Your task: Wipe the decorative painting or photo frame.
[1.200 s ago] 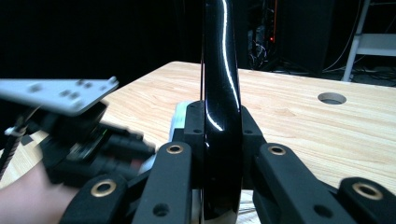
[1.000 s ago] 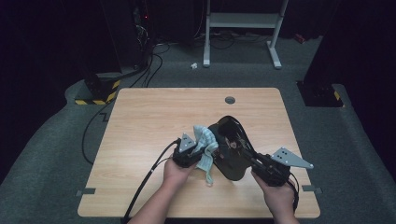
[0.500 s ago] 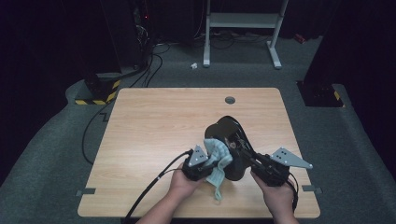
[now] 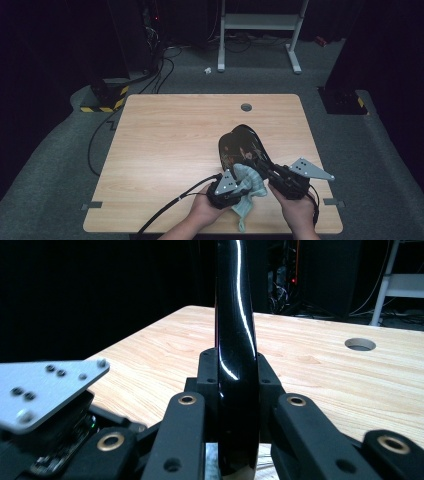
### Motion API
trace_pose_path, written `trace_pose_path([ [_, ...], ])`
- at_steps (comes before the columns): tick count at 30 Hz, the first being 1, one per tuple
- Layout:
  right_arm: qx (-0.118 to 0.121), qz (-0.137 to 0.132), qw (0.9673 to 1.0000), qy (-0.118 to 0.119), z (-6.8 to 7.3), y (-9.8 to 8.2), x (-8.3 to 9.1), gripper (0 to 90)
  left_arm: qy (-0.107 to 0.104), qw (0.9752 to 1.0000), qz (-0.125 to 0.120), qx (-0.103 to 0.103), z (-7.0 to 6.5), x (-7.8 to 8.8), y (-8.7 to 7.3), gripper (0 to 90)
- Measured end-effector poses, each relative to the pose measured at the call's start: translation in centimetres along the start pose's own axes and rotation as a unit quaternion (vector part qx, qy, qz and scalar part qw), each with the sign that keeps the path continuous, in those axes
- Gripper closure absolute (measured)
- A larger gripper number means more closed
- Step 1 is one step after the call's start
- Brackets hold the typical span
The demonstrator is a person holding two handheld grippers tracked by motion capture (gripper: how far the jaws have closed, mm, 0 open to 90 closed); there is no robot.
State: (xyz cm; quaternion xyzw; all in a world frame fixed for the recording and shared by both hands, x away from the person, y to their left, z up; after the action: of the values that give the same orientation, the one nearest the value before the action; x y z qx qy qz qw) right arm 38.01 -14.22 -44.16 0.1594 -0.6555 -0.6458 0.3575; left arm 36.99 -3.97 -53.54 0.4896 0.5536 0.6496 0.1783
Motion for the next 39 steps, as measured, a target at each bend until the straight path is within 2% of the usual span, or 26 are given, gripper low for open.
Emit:
trace_pose_path([
  [2,0.0,0.0,1.0,0.0,0.0,0.0,0.0,79.6,0.012,0.9999,-0.002,0.005,1.2,0.2,0.0,71.9],
  [6,0.001,0.001,1.0,-0.001,0.0,0.0,0.0,79.6,0.061,0.9977,-0.004,0.03,5.5,1.0,0.2,71.9],
  [8,0.001,0.001,1.0,-0.001,0.0,0.0,0.0,79.6,0.081,0.9957,-0.007,0.046,7.4,1.4,0.4,71.9],
  [9,0.001,0.001,1.0,-0.001,0.0,0.0,0.0,79.6,0.096,0.9938,-0.011,0.055,8.7,1.7,0.5,71.9],
  [11,0.001,0.001,1.0,-0.001,0.0,0.0,0.0,79.6,0.109,0.9913,-0.013,0.074,10.5,2.0,0.8,72.0],
  [13,0.0,0.001,1.0,-0.002,0.0,0.0,0.0,79.5,0.127,0.9874,-0.023,0.092,12.4,2.4,1.2,72.0],
  [16,-0.001,0.001,1.0,-0.002,0.0,0.0,0.0,79.4,0.137,0.9846,-0.022,0.106,13.9,2.6,1.5,72.0],
  [21,0.0,0.001,1.0,-0.002,0.0,-0.1,0.0,79.1,0.141,0.9843,-0.019,0.105,14.5,2.7,1.9,72.0],
  [24,0.0,0.001,1.0,-0.002,0.0,-0.1,-0.1,79.1,0.135,0.9855,-0.012,0.102,14.0,2.5,1.7,72.4],
  [26,0.0,0.001,1.0,-0.002,0.0,-0.1,-0.1,79.2,0.123,0.988,-0.01,0.093,12.9,2.3,1.5,72.5],
  [29,0.0,0.001,1.0,-0.003,0.1,0.0,-0.1,79.2,0.103,0.9925,-0.008,0.065,10.1,1.8,1.4,72.5],
  [31,0.0,0.0,1.0,-0.003,0.0,-0.1,-0.1,79.1,0.086,0.9956,-0.004,0.036,7.5,1.3,1.1,72.4],
  [32,0.001,0.001,1.0,-0.003,0.0,-0.1,0.0,79.2,0.08,0.9964,-0.003,0.028,6.6,1.2,1.0,72.4],
  [33,0.001,0.001,1.0,-0.003,0.0,-0.1,0.0,79.2,0.064,0.9977,-0.004,0.022,5.1,1.0,0.9,72.4],
  [36,0.001,0.0,1.0,-0.003,0.0,0.0,-0.1,79.6,0.031,0.9995,-0.004,0.005,1.7,0.5,0.7,72.4],
  [37,0.001,0.0,1.0,-0.002,0.1,0.0,-0.1,79.6,0.031,0.9995,-0.004,0.005,1.7,0.5,0.7,72.3],
  [38,0.001,-0.001,1.0,-0.002,0.1,0.0,-0.1,79.6,0.01,0.9999,-0.001,-0.004,-0.2,0.2,0.5,72.4],
  [39,0.002,-0.001,1.0,-0.001,0.1,0.0,-0.1,79.6,0.002,1.0,0.001,-0.008,-1.0,0.1,0.5,72.4],
])
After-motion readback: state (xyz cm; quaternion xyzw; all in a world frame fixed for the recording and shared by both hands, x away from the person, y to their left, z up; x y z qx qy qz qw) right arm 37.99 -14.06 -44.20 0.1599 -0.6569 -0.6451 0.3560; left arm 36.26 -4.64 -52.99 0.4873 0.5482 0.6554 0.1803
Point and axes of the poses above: each handheld gripper's, and its own axes: x roughly backward along the jaws, y roughly out of its top, z roughly to its left, the point moved 9 cm from there along -x, roughly forward along the jaws, and after that the axes turned 5 degrees about x, right-handed, at the moved point
